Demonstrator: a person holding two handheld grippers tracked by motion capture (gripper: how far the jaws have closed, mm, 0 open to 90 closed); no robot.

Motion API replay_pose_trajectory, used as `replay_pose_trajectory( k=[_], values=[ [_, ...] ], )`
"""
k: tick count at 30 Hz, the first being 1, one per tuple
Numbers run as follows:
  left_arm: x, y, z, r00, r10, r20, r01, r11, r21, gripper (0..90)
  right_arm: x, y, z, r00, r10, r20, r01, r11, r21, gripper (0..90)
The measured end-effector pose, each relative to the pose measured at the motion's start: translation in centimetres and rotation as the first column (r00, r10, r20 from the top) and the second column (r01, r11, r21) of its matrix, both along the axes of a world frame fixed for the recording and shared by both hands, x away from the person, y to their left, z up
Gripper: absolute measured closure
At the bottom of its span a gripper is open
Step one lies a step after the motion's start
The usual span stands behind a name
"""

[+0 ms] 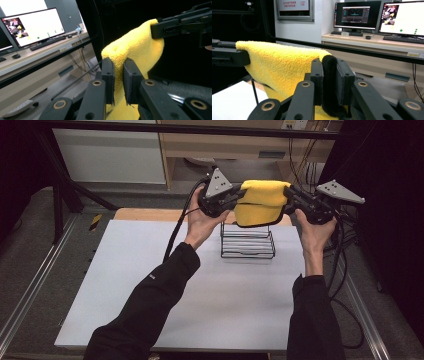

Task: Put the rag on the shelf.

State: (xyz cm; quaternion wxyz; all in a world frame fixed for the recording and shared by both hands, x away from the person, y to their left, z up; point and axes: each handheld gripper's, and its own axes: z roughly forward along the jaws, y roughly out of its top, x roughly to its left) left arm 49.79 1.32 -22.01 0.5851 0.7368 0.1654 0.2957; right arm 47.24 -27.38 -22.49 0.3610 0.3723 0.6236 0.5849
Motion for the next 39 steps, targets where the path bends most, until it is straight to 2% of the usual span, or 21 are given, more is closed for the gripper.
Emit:
replay_pose_trajectory(
  k=[3, 6, 10, 18, 20, 22, 23, 28, 29, 33, 37, 39],
  values=[
    [-0.1, 0.1, -0.5, 0.9998, 0.002, -0.021, -0.001, 1.0, 0.007, 79.4, -0.2, -0.1, -0.9, 0.9999, 0.006, 0.009, -0.006, 1.0, 0.0, 78.3],
    [-0.3, 0.3, -1.0, 0.9991, -0.01, -0.041, 0.01, 0.9999, 0.005, 79.1, -0.6, 0.0, -1.3, 0.9998, 0.011, 0.019, -0.011, 0.9999, 0.002, 78.2],
    [-0.9, 0.4, -1.5, 0.9973, -0.03, -0.067, 0.032, 0.9993, 0.022, 78.0, -1.0, 0.2, -1.9, 0.9996, 0.015, 0.026, -0.015, 0.9998, -0.013, 77.9],
    [-1.8, 0.2, -2.7, 0.9935, -0.024, -0.111, 0.033, 0.996, 0.082, 77.7, -1.6, 0.2, -2.6, 0.9996, 0.026, -0.011, -0.026, 0.9994, -0.021, 75.9],
    [-1.9, 0.1, -2.9, 0.9937, -0.018, -0.111, 0.028, 0.9952, 0.094, 78.4, -1.7, 0.1, -2.6, 0.9992, 0.03, -0.026, -0.031, 0.9993, -0.019, 74.5],
    [-1.9, 0.0, -3.1, 0.9939, -0.015, -0.109, 0.026, 0.9946, 0.1, 78.9, -1.8, 0.1, -2.5, 0.9983, 0.036, -0.046, -0.036, 0.9992, -0.019, 72.6],
    [-1.9, 0.0, -3.2, 0.9942, -0.012, -0.107, 0.023, 0.9941, 0.106, 79.2, -1.9, 0.1, -2.3, 0.9965, 0.044, -0.071, -0.045, 0.9989, -0.013, 67.7],
    [-2.0, 0.1, -3.9, 0.9943, -0.007, -0.107, 0.02, 0.9924, 0.121, 79.6, -2.4, -0.1, -1.4, 0.9934, 0.061, -0.097, -0.062, 0.998, -0.007, 60.1],
    [-1.9, 0.1, -4.0, 0.9942, -0.005, -0.107, 0.019, 0.9916, 0.128, 79.7, -2.5, 0.1, -0.8, 0.9923, 0.066, -0.105, -0.067, 0.9978, -0.005, 55.8],
    [-2.0, 0.0, -4.3, 0.9949, 0.0, -0.101, 0.016, 0.9879, 0.154, 79.9, -2.7, 0.3, 0.2, 0.9913, 0.074, -0.109, -0.072, 0.9972, 0.018, 52.8],
    [-2.0, -0.1, -4.6, 0.9954, 0.002, -0.096, 0.014, 0.985, 0.172, 80.0, -2.8, 0.7, 1.1, 0.9894, 0.071, -0.127, -0.068, 0.9974, 0.023, 52.9],
    [-2.0, 0.0, -4.7, 0.9952, 0.002, -0.098, 0.016, 0.9841, 0.177, 80.1, -2.8, 0.7, 1.2, 0.9854, 0.063, -0.158, -0.062, 0.998, 0.012, 60.5]
  ],
)
